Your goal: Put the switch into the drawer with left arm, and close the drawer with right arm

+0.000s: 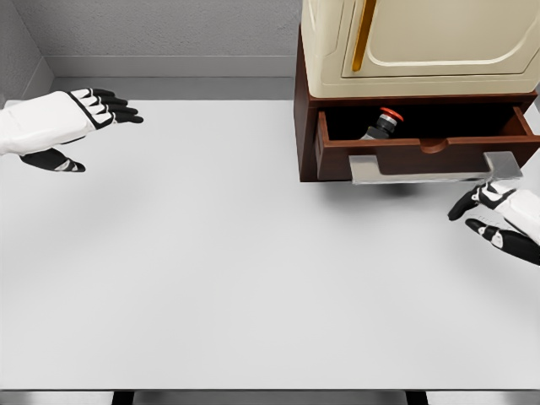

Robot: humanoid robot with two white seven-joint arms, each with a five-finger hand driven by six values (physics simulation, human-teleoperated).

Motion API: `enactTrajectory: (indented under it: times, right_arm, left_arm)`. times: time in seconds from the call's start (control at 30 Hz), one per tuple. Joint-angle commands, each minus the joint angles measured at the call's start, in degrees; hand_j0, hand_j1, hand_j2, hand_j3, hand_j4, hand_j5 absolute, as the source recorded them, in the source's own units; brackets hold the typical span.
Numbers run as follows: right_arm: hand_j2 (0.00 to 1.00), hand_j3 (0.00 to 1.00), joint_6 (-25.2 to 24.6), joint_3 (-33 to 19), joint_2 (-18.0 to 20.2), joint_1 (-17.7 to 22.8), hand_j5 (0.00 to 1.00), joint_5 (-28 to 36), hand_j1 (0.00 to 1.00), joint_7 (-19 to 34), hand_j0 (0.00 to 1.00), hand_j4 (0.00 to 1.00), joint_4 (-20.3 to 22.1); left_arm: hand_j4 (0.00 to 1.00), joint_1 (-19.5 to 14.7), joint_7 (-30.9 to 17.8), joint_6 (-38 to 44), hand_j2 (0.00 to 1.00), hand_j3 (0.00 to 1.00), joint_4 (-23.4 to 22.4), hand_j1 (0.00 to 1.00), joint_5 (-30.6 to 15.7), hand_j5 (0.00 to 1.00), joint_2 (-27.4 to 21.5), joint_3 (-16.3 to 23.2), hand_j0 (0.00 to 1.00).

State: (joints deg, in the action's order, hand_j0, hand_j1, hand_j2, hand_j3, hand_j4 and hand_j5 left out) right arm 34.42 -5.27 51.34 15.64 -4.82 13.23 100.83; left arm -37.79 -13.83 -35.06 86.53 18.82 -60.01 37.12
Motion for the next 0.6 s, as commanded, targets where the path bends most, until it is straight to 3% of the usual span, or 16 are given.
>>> enactTrajectory:
  times: [0.0, 0.17, 0.33, 0.57]
  right_arm:
    - [0.50, 0.50, 0.58, 0.26, 0.07, 0.09, 0.50, -2.65, 0.50, -0.75, 0.50, 0.50, 0.33]
    - [0.51, 0.51, 0.58, 0.35, 0.16, -0.26, 0.51, -3.35, 0.51, -0.84, 0.51, 0.51, -0.55]
    - [0.50, 0.50, 0.58, 0.61, 0.34, -1.67, 0.50, -3.35, 0.50, -0.84, 0.50, 0.50, -5.38]
    - [0.47, 0.47, 0.58, 0.52, 0.25, -3.77, 0.47, -3.18, 0.47, -0.92, 0.47, 0.47, -6.44]
  left_arm:
    - [1.00, 0.00, 0.04, 0.06, 1.00, 1.00, -0.04, 1.00, -0.36, 1.00, -0.02, 0.06, 1.00]
    - [1.00, 0.00, 0.04, 0.06, 1.00, 1.00, -0.04, 1.00, -0.36, 1.00, -0.02, 0.06, 1.00]
    - [1.00, 0.00, 0.03, 0.06, 1.00, 1.00, -0.04, 1.00, -0.36, 1.00, -0.11, 0.06, 1.00]
    - [1.00, 0.00, 0.04, 0.06, 1.00, 1.00, -0.04, 1.00, -0.36, 1.00, -0.02, 0.06, 1.00]
